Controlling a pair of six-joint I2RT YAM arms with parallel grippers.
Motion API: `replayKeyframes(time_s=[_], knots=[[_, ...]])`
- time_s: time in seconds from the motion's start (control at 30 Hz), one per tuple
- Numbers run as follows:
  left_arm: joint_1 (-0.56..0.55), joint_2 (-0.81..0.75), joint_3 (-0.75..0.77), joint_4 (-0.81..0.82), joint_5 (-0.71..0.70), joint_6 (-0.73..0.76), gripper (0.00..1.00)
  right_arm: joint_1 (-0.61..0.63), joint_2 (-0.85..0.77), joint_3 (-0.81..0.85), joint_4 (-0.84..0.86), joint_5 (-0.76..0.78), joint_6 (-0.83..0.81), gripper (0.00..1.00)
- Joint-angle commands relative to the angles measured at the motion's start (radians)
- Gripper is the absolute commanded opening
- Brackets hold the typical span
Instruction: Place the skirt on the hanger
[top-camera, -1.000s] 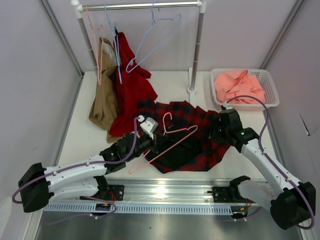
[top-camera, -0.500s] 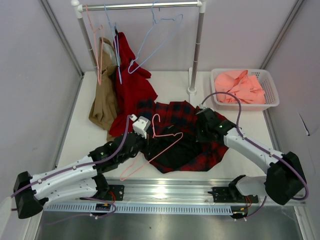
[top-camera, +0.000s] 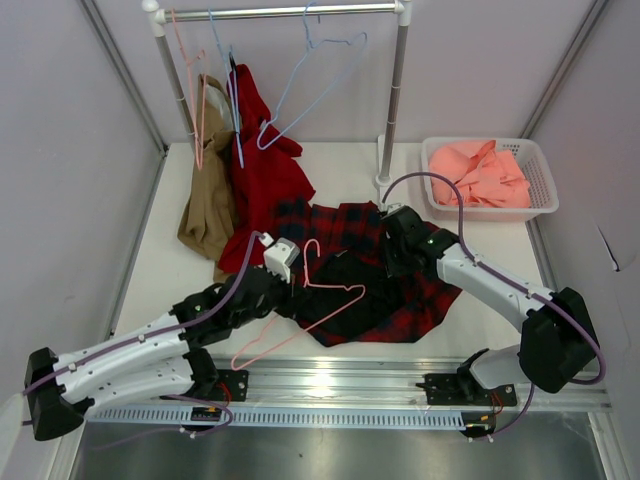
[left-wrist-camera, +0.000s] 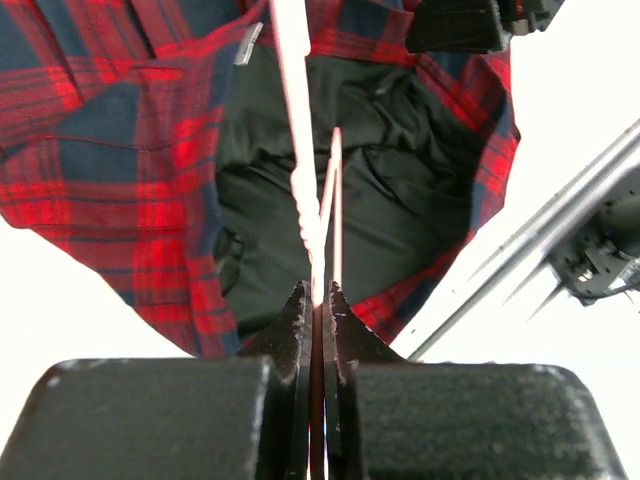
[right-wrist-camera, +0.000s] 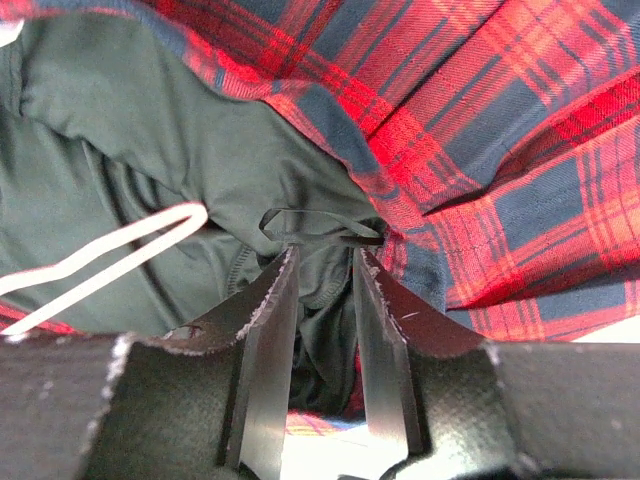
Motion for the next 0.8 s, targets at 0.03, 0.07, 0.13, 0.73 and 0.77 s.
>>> replayKeyframes(time_s=[0.03,0.07,0.13,0.73,0.77], knots=[[0.001,0.015,0.067,0.022,0.075,-0.046,0.0,0.001,-0.011,0.035,-0.025,-0.034,-0.075,0.33],[0.001,0.021,0.073,0.028,0.083,-0.052,0.0,0.001,-0.01,0.035,-0.029,-0.037,-0.079,0.33],[0.001,0.041,0.084,0.043,0.105,-0.065,0.0,0.003,-0.005,0.033,-0.043,-0.048,-0.09,0.32],[0.001,0.129,0.135,0.048,0.071,-0.093,0.0,0.064,0.084,0.066,-0.082,-0.045,-0.165,0.37],[0.001,0.13,0.139,0.048,0.072,-0.092,0.0,0.064,0.085,0.066,-0.079,-0.042,-0.165,0.38]])
